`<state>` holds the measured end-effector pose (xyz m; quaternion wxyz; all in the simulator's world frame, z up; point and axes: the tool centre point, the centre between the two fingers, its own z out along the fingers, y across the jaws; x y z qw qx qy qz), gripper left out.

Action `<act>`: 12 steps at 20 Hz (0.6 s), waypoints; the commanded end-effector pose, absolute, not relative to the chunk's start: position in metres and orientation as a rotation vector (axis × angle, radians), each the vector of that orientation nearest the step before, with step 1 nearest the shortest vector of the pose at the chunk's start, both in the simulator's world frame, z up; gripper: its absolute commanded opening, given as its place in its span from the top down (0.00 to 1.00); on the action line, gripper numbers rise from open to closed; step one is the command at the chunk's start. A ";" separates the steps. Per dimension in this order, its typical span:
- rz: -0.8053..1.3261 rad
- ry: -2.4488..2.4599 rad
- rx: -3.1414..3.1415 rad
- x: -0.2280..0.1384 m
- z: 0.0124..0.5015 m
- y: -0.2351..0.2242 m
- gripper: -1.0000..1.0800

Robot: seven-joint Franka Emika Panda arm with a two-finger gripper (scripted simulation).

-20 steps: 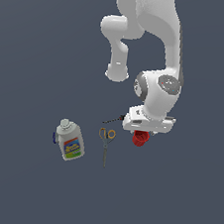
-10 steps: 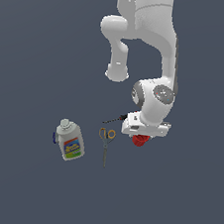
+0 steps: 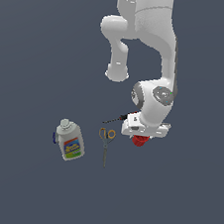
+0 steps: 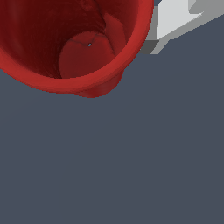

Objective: Pick up a designated object from a clutter of objects.

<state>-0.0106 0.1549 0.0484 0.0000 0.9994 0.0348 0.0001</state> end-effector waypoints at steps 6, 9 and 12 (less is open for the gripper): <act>0.001 0.109 3.140 -0.011 0.049 0.155 1.00; 0.001 0.109 3.140 -0.012 0.054 0.155 1.00; 0.001 0.109 3.140 -0.015 0.062 0.154 1.00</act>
